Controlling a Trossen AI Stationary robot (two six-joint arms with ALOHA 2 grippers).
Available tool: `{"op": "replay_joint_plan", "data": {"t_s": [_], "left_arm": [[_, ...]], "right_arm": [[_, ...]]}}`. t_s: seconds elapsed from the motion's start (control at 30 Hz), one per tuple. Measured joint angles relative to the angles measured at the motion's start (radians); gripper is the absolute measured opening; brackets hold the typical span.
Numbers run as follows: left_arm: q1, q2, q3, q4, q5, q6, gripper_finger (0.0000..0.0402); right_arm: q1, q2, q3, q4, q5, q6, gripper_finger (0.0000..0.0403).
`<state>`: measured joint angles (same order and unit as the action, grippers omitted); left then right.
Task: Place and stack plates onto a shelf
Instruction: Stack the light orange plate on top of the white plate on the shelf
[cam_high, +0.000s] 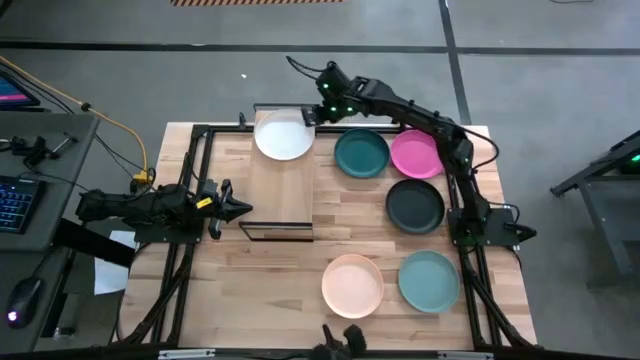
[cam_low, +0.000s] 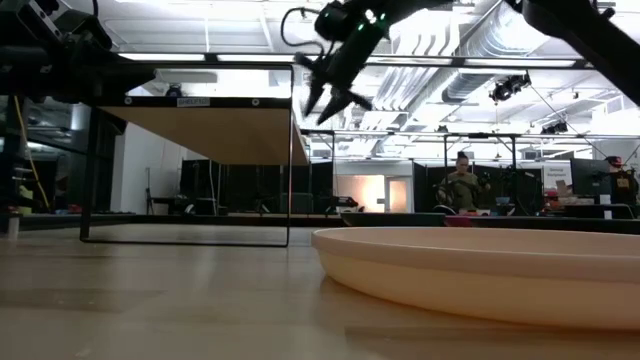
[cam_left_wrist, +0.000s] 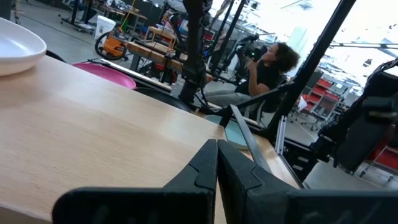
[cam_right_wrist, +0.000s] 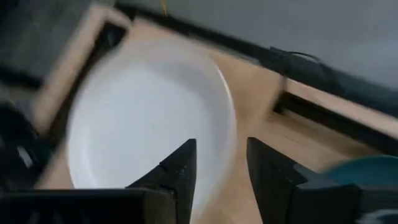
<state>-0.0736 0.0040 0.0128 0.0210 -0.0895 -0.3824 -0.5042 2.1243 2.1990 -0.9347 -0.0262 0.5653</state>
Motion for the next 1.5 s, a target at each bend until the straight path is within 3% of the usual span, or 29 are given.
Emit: {"op": "replay_joint_plan", "data": {"t_s": [0.1,0.2,0.3,0.47,0.63,0.83,0.97,1.13,1.5], "left_arm": [[0.0,0.0,0.0,0.0,0.0,0.0,0.0],[0.0,0.0,0.0,0.0,0.0,0.0,0.0],[0.0,0.0,0.0,0.0,0.0,0.0,0.0],[0.0,0.0,0.0,0.0,0.0,0.0,0.0],[0.0,0.0,0.0,0.0,0.0,0.0,0.0],[0.0,0.0,0.0,0.0,0.0,0.0,0.0],[0.0,0.0,0.0,0.0,0.0,0.0,0.0],[0.0,0.0,0.0,0.0,0.0,0.0,0.0],[0.0,0.0,0.0,0.0,0.0,0.0,0.0]], "right_arm": [[0.035,-0.057,-0.008,-0.186,0.041,-0.154,0.0124],[0.11,-0.13,-0.058,-0.35,0.156,-0.267,0.0124],[0.195,-0.247,-0.185,-0.371,0.232,-0.314,0.0124],[0.32,-0.514,-0.551,-0.201,0.23,-0.212,0.0124],[0.447,-0.79,-0.923,0.013,0.105,-0.046,0.0124],[0.616,-0.99,-1.191,0.267,0.047,0.197,0.0124],[0.703,-0.988,-1.218,0.289,0.044,0.29,0.0124],[0.776,-0.858,-1.17,0.26,0.033,0.317,0.0124],[0.8,-0.614,-1.163,0.236,-0.133,0.31,0.0124]]}}
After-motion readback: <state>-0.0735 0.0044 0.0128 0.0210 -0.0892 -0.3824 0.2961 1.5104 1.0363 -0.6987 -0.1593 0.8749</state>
